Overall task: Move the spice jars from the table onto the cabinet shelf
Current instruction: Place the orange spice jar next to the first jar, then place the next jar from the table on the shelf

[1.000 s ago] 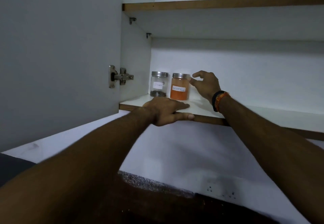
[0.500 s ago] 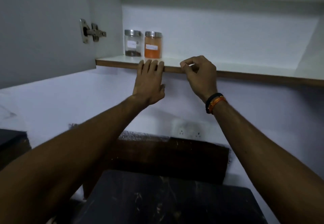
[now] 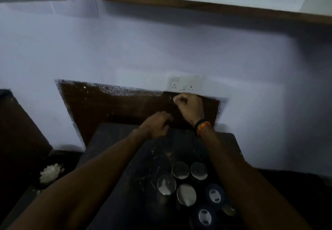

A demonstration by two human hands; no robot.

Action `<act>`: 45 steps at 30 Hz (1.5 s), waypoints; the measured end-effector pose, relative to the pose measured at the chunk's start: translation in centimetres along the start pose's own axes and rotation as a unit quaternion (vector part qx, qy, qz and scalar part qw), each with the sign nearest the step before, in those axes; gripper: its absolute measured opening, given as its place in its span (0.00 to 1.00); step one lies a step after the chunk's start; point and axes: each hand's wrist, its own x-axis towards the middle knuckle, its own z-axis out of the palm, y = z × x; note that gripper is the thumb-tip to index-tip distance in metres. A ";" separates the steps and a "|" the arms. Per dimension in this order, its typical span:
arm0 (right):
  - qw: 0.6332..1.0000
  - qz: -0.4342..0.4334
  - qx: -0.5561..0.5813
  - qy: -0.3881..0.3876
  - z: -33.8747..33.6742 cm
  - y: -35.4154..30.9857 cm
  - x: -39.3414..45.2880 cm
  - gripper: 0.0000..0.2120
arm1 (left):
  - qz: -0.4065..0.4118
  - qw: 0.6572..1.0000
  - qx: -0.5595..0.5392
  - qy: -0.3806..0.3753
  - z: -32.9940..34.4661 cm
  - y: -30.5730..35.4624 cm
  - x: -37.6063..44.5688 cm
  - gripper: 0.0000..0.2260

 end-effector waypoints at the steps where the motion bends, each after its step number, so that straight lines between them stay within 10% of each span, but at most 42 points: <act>1: 0.999 0.022 -0.003 -0.024 0.7 1.4 -1.4 0.07 | -0.015 0.999 -0.024 -0.021 1.7 -0.4 -0.9 0.13; 11: 0.961 0.128 -0.123 -0.210 6.6 10.4 -14.6 0.09 | -0.154 0.968 -0.164 -0.115 15.0 -2.1 -9.2 0.11; 29: 0.883 -0.029 -0.381 -0.274 10.6 13.8 -22.4 0.40 | -0.248 0.925 -0.263 -0.115 18.3 -3.5 -14.4 0.16; 36: 0.937 0.010 -0.280 -0.209 11.3 12.8 -21.5 0.36 | -0.351 0.845 -0.402 -0.031 18.4 -3.9 -15.4 0.13; 45: 0.961 0.078 -0.017 -0.265 8.6 9.1 -16.8 0.40 | -0.415 0.582 -0.697 0.058 17.4 -3.7 -14.9 0.17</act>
